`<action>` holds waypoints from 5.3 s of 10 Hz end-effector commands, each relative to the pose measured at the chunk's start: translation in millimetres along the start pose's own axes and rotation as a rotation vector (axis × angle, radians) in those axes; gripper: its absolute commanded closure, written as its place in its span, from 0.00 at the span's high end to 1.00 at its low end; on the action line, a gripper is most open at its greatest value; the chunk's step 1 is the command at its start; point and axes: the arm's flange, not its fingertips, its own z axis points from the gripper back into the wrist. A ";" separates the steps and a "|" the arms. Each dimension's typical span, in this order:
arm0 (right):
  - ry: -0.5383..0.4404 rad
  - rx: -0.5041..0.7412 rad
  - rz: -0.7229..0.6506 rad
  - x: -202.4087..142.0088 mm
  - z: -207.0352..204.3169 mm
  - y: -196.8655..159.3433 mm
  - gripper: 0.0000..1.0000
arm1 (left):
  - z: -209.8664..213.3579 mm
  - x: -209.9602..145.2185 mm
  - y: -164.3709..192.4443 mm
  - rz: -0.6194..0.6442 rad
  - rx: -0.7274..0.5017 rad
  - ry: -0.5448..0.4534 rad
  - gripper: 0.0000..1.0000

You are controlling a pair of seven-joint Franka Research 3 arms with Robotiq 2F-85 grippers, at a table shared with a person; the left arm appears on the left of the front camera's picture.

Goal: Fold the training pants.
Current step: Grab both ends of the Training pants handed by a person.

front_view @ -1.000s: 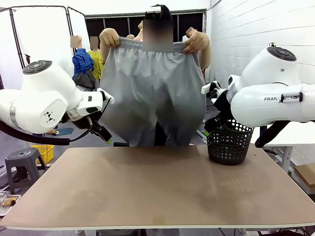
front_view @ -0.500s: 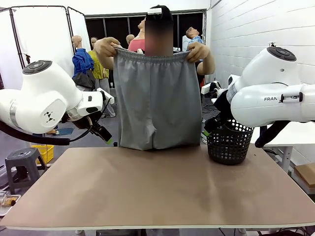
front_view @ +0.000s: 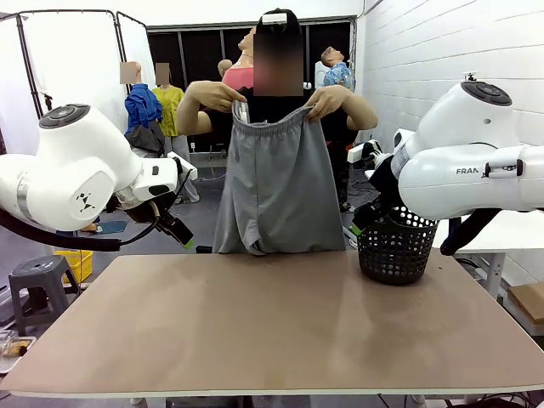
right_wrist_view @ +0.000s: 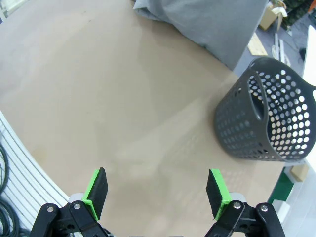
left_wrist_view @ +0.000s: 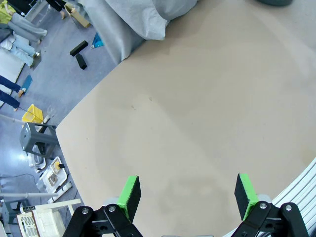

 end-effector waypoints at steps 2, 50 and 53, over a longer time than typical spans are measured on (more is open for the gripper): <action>0.005 0.000 0.003 -0.3 -1.8 -0.4 1.00 | -0.9 -0.5 0.4 -0.006 -0.004 0.000 1.00; 0.005 0.000 0.003 -0.3 -1.8 -0.4 1.00 | -0.9 -0.5 0.4 -0.006 -0.004 0.000 1.00; 0.005 0.000 0.003 -0.3 -1.8 -0.4 1.00 | -0.9 -0.5 0.4 -0.006 -0.004 0.000 1.00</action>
